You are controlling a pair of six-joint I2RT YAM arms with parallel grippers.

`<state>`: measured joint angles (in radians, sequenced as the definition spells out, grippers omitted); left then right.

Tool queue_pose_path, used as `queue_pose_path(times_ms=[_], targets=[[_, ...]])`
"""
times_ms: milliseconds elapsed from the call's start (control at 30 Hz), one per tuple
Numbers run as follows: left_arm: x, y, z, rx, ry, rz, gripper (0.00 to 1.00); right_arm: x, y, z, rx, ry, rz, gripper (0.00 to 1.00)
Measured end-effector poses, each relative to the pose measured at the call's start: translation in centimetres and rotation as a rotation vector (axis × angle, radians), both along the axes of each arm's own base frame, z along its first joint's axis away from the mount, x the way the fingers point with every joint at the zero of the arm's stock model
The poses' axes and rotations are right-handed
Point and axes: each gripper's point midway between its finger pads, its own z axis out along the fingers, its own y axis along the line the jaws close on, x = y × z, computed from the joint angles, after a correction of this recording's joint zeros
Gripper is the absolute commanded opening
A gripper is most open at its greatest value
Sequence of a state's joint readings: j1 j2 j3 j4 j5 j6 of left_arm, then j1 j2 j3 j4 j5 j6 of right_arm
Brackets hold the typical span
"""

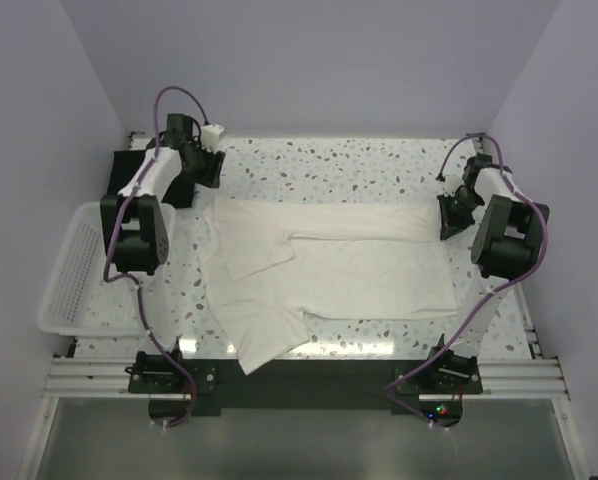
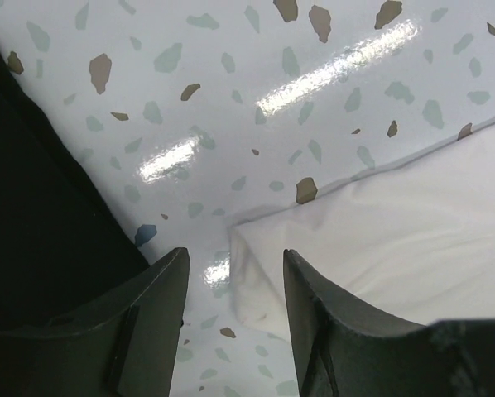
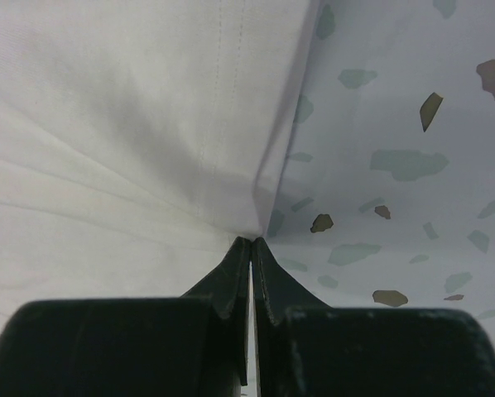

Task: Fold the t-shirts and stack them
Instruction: Fold the tshirt

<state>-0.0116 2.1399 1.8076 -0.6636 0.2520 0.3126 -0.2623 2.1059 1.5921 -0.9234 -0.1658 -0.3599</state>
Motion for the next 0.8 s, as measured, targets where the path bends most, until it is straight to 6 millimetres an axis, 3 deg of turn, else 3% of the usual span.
queue_pose_path(times_ms=[300, 400, 567, 800], targets=[[-0.8, -0.8, -3.4, -0.049, 0.096, -0.002, 0.48, 0.0, 0.0, 0.0, -0.001, -0.001, 0.0, 0.0], [-1.2, -0.8, -3.8, -0.049, 0.111, 0.0, 0.45, 0.2, -0.1, 0.2, -0.002, -0.005, 0.0, 0.0], [-1.5, -0.9, -3.9, -0.056, 0.125, 0.006, 0.28, 0.5, -0.2, 0.4, -0.01, -0.013, -0.001, 0.0], [-2.2, -0.9, -4.2, -0.086, 0.155, 0.009, 0.3, 0.4, -0.4, 0.4, -0.022, -0.01, -0.002, 0.0]])
